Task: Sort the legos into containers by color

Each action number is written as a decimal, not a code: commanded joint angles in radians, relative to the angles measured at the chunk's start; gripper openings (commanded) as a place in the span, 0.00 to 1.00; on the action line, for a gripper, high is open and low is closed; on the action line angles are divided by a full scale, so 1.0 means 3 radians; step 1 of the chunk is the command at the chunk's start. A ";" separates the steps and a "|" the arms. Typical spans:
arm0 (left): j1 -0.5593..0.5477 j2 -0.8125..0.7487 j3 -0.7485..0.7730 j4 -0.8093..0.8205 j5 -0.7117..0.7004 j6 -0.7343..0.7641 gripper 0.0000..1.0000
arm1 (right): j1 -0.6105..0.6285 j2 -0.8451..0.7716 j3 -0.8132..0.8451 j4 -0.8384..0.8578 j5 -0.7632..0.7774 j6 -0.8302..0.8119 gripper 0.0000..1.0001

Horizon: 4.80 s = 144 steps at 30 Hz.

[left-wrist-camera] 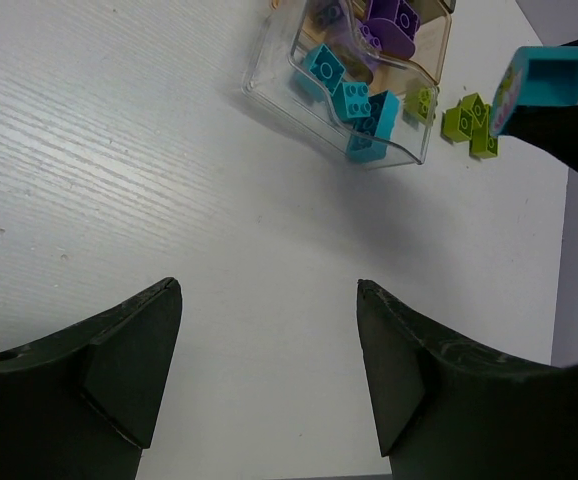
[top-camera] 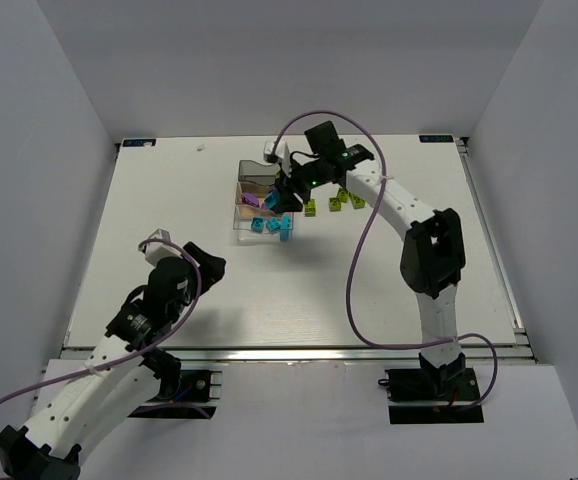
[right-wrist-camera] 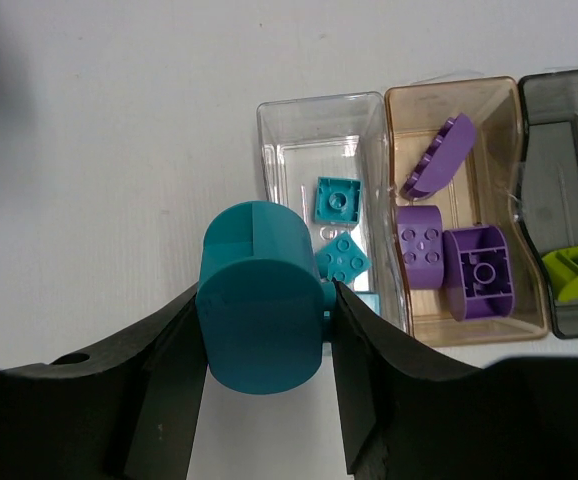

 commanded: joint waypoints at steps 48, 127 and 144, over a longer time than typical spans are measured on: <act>0.0010 -0.0187 -0.0069 0.0002 0.0065 -0.0044 0.28 | 0.0000 -0.0618 -0.0818 0.1071 0.1238 0.0621 0.39; 0.0010 0.1770 0.0585 0.2420 0.2139 -0.0157 0.83 | -0.0947 -0.1625 -0.2204 0.0688 -0.0055 -0.0018 0.00; 0.0010 0.2231 0.0524 0.3106 0.2586 -0.0448 0.83 | -0.0149 -0.1744 -0.2271 0.0836 -0.0158 0.0171 0.00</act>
